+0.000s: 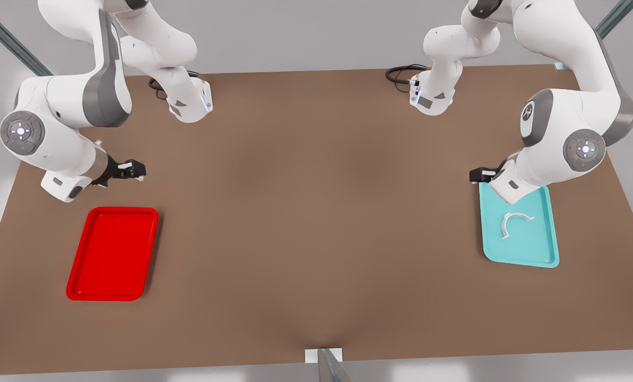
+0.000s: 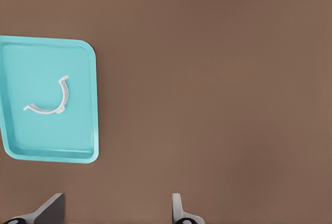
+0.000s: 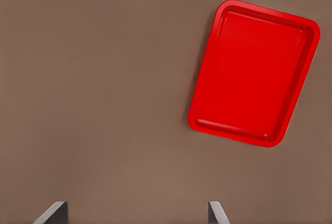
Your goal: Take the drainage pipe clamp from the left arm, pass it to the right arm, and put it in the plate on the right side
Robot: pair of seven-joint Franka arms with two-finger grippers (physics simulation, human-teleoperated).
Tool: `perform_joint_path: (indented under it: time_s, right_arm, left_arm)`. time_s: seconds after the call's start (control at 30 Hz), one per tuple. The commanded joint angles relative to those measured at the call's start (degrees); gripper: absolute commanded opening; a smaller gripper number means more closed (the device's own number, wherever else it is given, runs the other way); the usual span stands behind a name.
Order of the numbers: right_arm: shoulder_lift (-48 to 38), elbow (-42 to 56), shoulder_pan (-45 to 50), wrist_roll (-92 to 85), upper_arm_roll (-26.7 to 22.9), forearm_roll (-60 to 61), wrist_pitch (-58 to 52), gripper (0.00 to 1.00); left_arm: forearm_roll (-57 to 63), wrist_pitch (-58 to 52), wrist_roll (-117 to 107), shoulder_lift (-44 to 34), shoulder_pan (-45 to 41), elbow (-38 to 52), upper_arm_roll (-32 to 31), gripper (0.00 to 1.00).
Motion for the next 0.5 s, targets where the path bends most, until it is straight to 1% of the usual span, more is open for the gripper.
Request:
perform_joint_path:
  time_s: [0.0,0.03,0.07,0.1,0.17,0.2,0.23,0.27,0.3,0.37,0.47]
  right_arm:
    - [-0.1,-0.3,0.0,-1.7,0.0,0.0,1.0,1.0]
    - [0.0,-0.3,0.0,-1.7,0.0,0.0,1.3,1.0]
    - [0.0,-0.4,0.0,-1.7,0.0,-0.4,1.4,1.0]
    - [0.0,-0.4,0.0,-1.7,0.0,-0.5,1.5,1.0]
    - [0.0,-0.4,-0.1,-1.7,0.0,-0.5,1.7,1.0]
    - [0.3,0.3,0.1,-1.7,0.0,-0.4,1.7,1.0]
    - [0.4,0.3,0.0,-1.7,0.0,-0.4,1.7,1.0]
    - [0.5,0.4,0.0,-1.7,0.0,-0.5,1.7,1.0]
    - [0.8,0.5,0.3,-1.7,-0.1,-0.6,1.8,1.0]
    - [1.6,1.0,-0.2,-1.7,-0.2,-0.5,2.6,1.0]
    - [1.6,0.9,-0.2,-1.7,-0.2,-0.5,2.6,1.0]
  left_arm:
    - [0.0,0.8,1.7,-0.1,0.0,0.0,0.0,1.0]
    - [0.0,1.1,2.0,0.8,0.1,0.0,0.3,1.0]
    - [0.1,4.7,6.1,4.4,0.6,-0.7,2.4,1.0]
    - [1.5,11.1,8.9,6.3,1.4,-3.5,3.7,1.0]
    - [3.9,19.6,9.2,12.1,4.3,-3.7,3.8,1.0]
    - [3.9,24.4,14.4,15.7,6.5,-3.7,4.0,1.0]
    - [3.8,28.7,19.6,17.1,7.3,-4.6,6.0,1.0]
    - [3.8,36.4,24.1,17.2,7.7,-9.1,7.7,1.0]
    - [3.7,39.2,26.1,18.6,9.0,-10.0,8.2,1.0]
    - [3.5,44.8,26.3,18.9,9.3,-13.3,9.6,1.0]
    - [3.5,48.8,26.3,21.0,10.0,-13.9,10.1,1.0]
